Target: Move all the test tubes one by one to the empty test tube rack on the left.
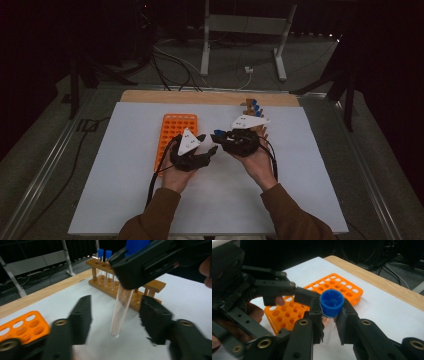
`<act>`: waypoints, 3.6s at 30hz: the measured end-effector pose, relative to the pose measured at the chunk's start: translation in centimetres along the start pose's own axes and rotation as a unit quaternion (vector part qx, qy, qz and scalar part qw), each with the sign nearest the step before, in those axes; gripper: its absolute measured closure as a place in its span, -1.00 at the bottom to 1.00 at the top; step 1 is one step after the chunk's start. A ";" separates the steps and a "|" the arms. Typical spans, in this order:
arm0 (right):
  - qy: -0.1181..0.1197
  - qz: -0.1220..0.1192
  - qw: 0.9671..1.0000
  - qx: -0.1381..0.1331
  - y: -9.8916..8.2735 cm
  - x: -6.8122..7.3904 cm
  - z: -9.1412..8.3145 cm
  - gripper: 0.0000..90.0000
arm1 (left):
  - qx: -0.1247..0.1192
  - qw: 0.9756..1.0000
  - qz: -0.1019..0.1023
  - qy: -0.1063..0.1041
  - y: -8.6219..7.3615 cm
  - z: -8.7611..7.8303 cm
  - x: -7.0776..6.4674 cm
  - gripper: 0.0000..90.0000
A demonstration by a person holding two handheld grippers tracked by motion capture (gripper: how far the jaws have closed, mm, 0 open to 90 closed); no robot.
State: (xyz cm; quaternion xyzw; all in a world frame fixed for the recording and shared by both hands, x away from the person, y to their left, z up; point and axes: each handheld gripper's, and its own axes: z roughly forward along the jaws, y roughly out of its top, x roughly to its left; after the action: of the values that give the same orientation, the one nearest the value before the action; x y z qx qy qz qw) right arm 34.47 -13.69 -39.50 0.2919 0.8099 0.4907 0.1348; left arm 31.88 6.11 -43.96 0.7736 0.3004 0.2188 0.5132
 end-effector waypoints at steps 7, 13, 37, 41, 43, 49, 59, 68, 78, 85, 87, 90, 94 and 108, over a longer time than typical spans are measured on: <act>0.008 0.001 1.000 0.001 0.0 0.3 0.2 0.69 | -0.002 1.000 0.008 -0.008 0.1 0.1 0.0 0.45; 0.012 0.000 1.000 0.001 0.0 0.4 0.5 0.69 | 0.000 1.000 0.015 -0.014 0.0 0.2 -0.2 0.70; -0.039 0.018 0.998 -0.038 -2.1 -2.2 -2.7 -0.88 | -0.015 0.999 -0.034 -0.001 -1.3 -1.7 1.9 0.73; -0.051 0.025 0.997 -0.044 -2.9 -3.1 -3.7 -1.00 | -0.015 0.999 -0.043 0.001 -2.0 -2.5 2.3 0.73; -0.056 0.027 0.997 -0.044 -3.2 -3.4 -4.2 -1.00 | -0.018 0.999 -0.049 0.003 -2.3 -3.0 2.5 0.73; -0.062 0.028 0.997 -0.043 -4.4 -4.0 -5.4 -1.00 | -0.022 0.998 -0.058 0.006 -3.3 -3.9 2.7 0.73; -0.070 0.049 0.995 -0.049 -6.2 -5.0 -6.8 -1.00 | -0.015 0.998 -0.062 0.009 -4.5 -4.5 2.4 0.73; -0.071 0.052 0.995 -0.055 -6.4 -5.1 -7.3 -1.00 | 0.006 0.998 -0.060 0.010 -6.2 -4.5 2.0 0.73; -0.067 0.053 0.995 -0.056 -6.5 -5.0 -7.2 -1.00 | 0.046 0.998 -0.048 0.013 -7.6 -3.7 1.7 0.74; -0.066 0.054 0.995 -0.054 -6.7 -5.1 -7.1 -1.00 | 0.079 0.996 -0.032 0.020 -7.9 -3.4 1.2 0.75; -0.066 0.054 0.995 -0.051 -6.7 -5.1 -7.1 -1.00 | 0.080 0.996 -0.032 0.021 -7.9 -3.5 1.2 0.75; -0.066 0.053 0.995 -0.050 -6.7 -5.1 -7.0 -1.00 | 0.081 0.996 -0.028 0.024 -7.9 -3.5 1.0 0.75; -0.066 0.052 0.995 -0.051 -6.7 -5.1 -7.0 -1.00 | 0.080 0.996 -0.026 0.025 -8.0 -3.5 1.0 0.74; -0.070 0.056 0.994 -0.056 -6.7 -5.3 -7.0 -1.00 | 0.032 0.997 -0.068 0.005 -7.4 -5.3 2.1 0.04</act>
State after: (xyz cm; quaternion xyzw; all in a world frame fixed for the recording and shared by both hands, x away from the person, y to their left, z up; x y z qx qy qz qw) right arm 32.87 -24.26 -42.28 0.3622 0.7520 0.5205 0.1797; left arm 28.22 13.24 -48.80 0.7664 0.3615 0.1778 0.5003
